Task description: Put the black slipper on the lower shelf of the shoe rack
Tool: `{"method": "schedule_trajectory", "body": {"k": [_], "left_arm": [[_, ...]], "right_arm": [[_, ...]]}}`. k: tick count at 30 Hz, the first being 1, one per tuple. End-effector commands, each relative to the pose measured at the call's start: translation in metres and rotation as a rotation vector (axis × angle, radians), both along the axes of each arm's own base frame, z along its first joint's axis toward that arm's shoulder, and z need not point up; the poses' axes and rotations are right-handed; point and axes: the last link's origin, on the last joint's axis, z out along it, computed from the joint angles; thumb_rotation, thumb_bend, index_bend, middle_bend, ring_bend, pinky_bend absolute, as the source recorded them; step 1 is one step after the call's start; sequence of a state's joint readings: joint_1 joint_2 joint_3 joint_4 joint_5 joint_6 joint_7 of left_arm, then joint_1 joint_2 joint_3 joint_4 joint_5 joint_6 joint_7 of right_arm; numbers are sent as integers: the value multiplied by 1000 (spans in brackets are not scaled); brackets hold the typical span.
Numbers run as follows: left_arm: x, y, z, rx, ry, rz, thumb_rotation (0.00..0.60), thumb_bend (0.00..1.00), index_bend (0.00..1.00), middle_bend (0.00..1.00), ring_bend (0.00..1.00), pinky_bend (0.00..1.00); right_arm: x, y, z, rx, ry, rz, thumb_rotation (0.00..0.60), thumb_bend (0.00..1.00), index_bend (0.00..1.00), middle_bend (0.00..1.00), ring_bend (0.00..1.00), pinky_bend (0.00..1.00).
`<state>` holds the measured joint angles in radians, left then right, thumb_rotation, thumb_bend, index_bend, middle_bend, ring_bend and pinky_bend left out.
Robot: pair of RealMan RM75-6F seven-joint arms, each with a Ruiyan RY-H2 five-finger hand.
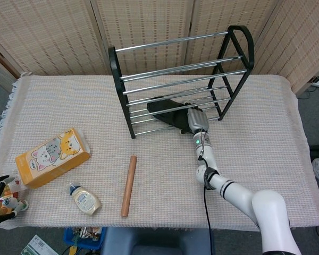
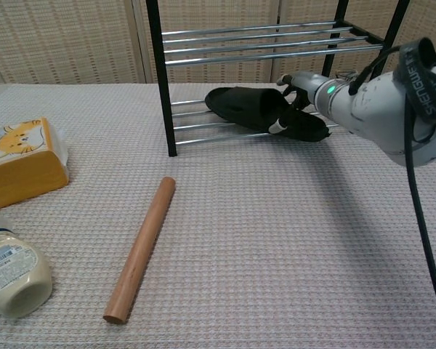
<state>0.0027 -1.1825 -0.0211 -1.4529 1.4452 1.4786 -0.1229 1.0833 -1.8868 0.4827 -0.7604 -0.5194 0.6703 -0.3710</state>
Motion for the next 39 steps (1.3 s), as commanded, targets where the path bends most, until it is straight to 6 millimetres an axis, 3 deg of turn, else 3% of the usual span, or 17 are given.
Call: {"method": "schedule_trajectory", "body": {"k": [1,9,15,28,39], "left_arm": [[0,0,0,0,1,-1,600,228,220,178,212,293],[0,-2,1,2,-1,-1,600,229,220,178,212,293],[0,-3,1,4,-2,0,600,229,220,178,212,293],[3,-1,0,0,-8,-16,600,228,220,178,212,293],[4,-2,3,3,-3,-15,600,229,221,178,212,293]], "right_arm": [[-1,1,1,5,0,8,600,48,0,61,0,86],[-17,10,8,23,40,35,600,26,0,48,0,83],[-28,21,13,40,44,60,600,103,0,44,0,85],[-61,45,31,92,142,95,600,113,0,49,0,88],[-56,55,18,154,144,129,600,114,0,50,0,88]]}}
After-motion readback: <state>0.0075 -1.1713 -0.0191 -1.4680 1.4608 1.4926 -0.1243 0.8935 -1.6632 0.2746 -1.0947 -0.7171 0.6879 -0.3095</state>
